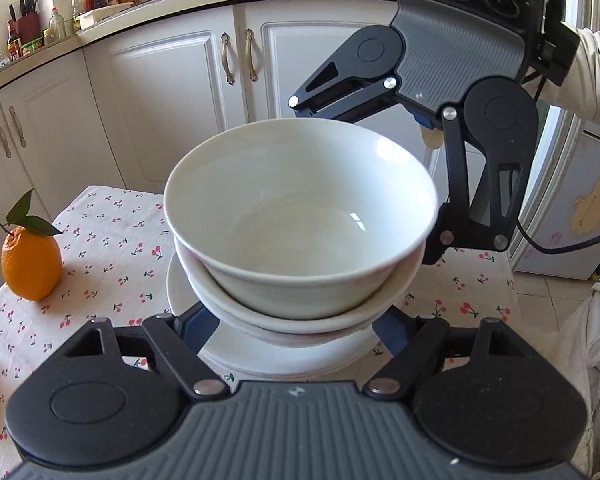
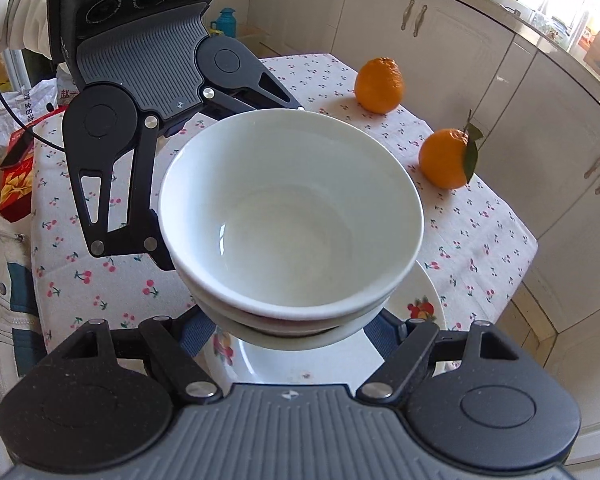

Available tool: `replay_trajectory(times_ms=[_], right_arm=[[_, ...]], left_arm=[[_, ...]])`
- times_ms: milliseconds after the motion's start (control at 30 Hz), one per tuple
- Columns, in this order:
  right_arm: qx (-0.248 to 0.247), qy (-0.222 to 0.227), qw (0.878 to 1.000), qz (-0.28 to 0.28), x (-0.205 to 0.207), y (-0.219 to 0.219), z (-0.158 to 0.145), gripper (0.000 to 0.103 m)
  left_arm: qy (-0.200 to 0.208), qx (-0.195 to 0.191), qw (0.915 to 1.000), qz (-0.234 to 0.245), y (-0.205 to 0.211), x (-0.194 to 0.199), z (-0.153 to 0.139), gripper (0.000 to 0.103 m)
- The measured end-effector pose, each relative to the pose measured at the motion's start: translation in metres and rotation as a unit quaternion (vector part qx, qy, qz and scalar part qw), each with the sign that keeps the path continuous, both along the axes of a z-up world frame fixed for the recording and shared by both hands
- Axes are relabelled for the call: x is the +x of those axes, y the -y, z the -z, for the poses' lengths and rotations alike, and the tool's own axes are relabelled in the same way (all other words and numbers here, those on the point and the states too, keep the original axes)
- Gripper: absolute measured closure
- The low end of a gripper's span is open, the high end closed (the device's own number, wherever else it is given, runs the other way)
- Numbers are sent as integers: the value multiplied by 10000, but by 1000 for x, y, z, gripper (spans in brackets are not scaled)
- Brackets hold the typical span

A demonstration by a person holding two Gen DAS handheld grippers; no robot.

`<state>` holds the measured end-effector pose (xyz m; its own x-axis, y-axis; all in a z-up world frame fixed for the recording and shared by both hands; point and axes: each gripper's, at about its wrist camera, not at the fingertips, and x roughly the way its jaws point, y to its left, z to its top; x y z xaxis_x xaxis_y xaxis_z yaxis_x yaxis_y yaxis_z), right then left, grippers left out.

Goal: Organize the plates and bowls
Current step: 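Lift the bowl stack with both grippers and carry it over the plate stack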

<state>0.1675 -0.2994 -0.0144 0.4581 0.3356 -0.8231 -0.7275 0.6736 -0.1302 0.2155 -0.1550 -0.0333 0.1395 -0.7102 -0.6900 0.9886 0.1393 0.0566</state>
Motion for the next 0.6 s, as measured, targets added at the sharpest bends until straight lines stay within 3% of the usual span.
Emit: replay_trajectory(times_ms=[600], right_arm=[[217, -244, 9992, 228, 21, 31, 26, 19]], left_arm=[[-205, 151, 9997, -37, 27, 19, 18, 21]])
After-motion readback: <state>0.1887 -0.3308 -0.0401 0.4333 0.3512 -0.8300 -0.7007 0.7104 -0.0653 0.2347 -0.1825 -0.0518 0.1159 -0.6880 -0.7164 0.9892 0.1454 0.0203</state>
